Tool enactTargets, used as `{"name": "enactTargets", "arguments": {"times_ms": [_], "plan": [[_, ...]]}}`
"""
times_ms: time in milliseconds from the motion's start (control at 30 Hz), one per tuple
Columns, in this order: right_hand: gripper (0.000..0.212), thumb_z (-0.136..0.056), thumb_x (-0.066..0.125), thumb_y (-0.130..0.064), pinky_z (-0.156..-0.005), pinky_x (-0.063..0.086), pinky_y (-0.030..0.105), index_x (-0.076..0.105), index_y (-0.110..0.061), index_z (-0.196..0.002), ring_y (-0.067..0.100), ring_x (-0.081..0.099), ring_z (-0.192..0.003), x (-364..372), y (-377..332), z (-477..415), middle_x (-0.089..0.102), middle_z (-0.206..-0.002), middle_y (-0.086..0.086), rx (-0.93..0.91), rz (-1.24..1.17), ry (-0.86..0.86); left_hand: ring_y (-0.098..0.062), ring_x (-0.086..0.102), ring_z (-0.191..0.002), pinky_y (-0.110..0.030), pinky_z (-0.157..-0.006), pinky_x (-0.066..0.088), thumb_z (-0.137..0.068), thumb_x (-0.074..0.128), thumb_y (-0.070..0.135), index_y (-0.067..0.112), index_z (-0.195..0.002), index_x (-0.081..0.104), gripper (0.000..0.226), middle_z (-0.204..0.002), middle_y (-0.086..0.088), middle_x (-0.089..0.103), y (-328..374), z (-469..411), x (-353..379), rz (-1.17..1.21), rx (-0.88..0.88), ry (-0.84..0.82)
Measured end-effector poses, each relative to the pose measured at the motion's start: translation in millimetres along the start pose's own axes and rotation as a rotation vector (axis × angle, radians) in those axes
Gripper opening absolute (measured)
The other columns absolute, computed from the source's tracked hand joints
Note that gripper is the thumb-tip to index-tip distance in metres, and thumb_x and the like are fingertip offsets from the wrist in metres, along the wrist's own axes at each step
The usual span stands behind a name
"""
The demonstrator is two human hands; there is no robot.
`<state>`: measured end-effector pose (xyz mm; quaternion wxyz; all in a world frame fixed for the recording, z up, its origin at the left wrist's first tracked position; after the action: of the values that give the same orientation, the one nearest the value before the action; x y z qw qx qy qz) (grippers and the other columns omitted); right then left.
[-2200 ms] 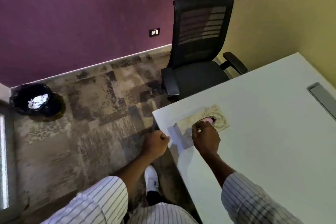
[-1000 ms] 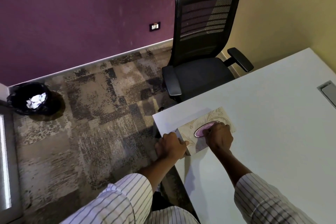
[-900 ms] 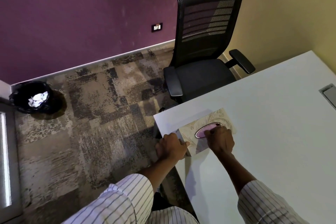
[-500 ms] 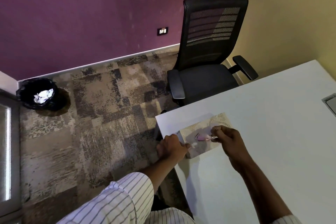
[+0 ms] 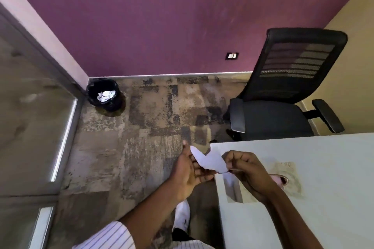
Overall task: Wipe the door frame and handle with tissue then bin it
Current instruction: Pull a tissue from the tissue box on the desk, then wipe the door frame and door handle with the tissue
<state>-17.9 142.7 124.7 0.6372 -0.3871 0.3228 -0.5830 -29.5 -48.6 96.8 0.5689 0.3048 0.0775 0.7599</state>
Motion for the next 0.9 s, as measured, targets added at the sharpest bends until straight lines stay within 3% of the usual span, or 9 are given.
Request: {"name": "enactTargets", "arguments": {"times_ms": [100,200,300,500,600,667,700,800,900], "plan": [[0.035,-0.099,0.055,0.008,-0.079,0.055,0.028,0.073,-0.004,-0.071,0.029,0.068,-0.076,38,-9,-19,0.068,-0.078,0.02,-0.018,0.098,-0.1,-0.032,0.073,-0.102,-0.051,-0.098,0.062,-0.106,0.047,0.066,0.013,-0.121,0.068,0.059,-0.12,-0.012,0.074,19,20,-41,0.165,0.13,0.075],[0.017,-0.093,0.064,-0.001,-0.077,0.054,0.034,0.074,-0.003,-0.08,0.023,0.066,-0.076,87,-21,-37,0.071,-0.079,0.014,-0.069,0.182,-0.215,-0.028,0.081,-0.086,-0.036,-0.07,0.065,-0.103,0.07,0.033,0.003,-0.116,0.076,0.033,-0.108,-0.02,0.082,25,40,-90,0.077,0.262,0.156],[0.017,-0.093,0.072,0.003,-0.069,0.056,0.027,0.077,-0.005,-0.08,0.017,0.067,-0.071,145,-26,-52,0.074,-0.076,0.009,-0.089,0.189,-0.259,-0.033,0.082,-0.093,-0.047,-0.085,0.065,-0.097,0.079,0.023,0.003,-0.101,0.082,0.02,-0.103,-0.021,0.084,25,60,-137,-0.009,0.432,0.337],[0.029,-0.079,0.085,-0.031,-0.065,0.058,0.031,0.079,-0.003,-0.08,0.017,0.067,-0.066,276,-27,-60,0.076,-0.074,0.017,-0.167,0.313,-0.372,-0.014,0.064,-0.065,-0.038,-0.07,0.053,-0.075,0.083,0.055,0.014,-0.071,0.081,0.041,-0.068,-0.002,0.076,33,107,-227,0.016,0.595,0.696],[0.009,-0.079,0.09,-0.006,-0.06,0.06,0.031,0.082,-0.008,-0.077,0.017,0.067,-0.06,340,-19,-55,0.078,-0.071,0.015,-0.196,0.383,-0.407,-0.008,0.069,-0.065,-0.033,-0.071,0.059,-0.083,0.088,0.037,0.022,-0.069,0.084,0.021,-0.07,0.006,0.08,44,134,-268,0.075,0.595,0.747],[0.021,-0.08,0.086,0.008,-0.053,0.056,0.023,0.082,-0.011,-0.07,0.014,0.065,-0.053,379,-15,-54,0.076,-0.064,0.014,-0.238,0.409,-0.4,-0.007,0.074,-0.064,-0.03,-0.069,0.06,-0.08,0.094,0.024,0.027,-0.068,0.084,0.015,-0.07,0.002,0.082,48,148,-299,0.118,0.591,0.822],[0.025,-0.08,0.085,0.01,-0.051,0.055,0.019,0.082,-0.012,-0.068,0.011,0.064,-0.051,397,-14,-54,0.076,-0.061,0.013,-0.258,0.405,-0.398,-0.011,0.077,-0.065,-0.032,-0.071,0.062,-0.073,0.097,0.028,0.025,-0.072,0.084,0.014,-0.07,0.001,0.082,50,155,-314,0.144,0.592,0.865],[0.03,-0.08,0.084,0.011,-0.048,0.052,0.014,0.083,-0.016,-0.065,0.007,0.064,-0.047,455,-21,-52,0.076,-0.059,0.013,-0.277,0.357,-0.355,-0.023,0.079,-0.066,-0.05,-0.072,0.066,-0.05,0.095,0.049,0.015,-0.075,0.075,0.046,-0.068,-0.005,0.081,51,171,-364,0.223,0.605,0.989],[0.041,-0.079,0.088,0.003,-0.054,0.058,0.021,0.084,-0.036,-0.067,0.007,0.069,-0.05,503,-24,-49,0.078,-0.061,0.003,-0.367,0.406,-0.339,-0.017,0.069,-0.06,-0.047,-0.07,0.065,-0.05,0.094,0.047,0.02,-0.069,0.076,0.038,-0.067,-0.008,0.08,55,193,-400,0.27,0.622,1.069]]}}
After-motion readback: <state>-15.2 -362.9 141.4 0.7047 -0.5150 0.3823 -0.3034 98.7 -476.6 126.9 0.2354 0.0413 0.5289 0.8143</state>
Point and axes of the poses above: each hand's wrist, its own z-axis away from the middle knuckle, its own x-axis out of the palm, y = z × x, the point moved 2 cm from there along -z, towards the middle knuckle
